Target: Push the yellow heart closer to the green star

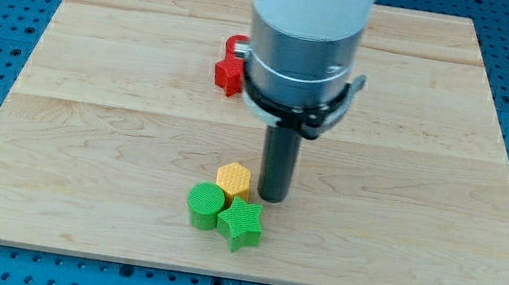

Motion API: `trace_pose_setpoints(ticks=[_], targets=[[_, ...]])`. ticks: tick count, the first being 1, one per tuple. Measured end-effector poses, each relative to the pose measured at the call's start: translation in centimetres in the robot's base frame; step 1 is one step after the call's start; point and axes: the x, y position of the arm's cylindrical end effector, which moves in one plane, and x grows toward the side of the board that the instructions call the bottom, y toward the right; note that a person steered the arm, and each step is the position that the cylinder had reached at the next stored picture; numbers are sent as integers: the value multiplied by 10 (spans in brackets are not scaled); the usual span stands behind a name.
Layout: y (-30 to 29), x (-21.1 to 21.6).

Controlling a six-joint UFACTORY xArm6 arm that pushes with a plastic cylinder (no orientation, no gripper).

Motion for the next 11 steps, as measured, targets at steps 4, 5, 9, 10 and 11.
trace_pose_setpoints(ticks=[4, 5, 9, 10, 11], targets=[[296, -168], [299, -250], [86, -282], [70, -282], [34, -272]])
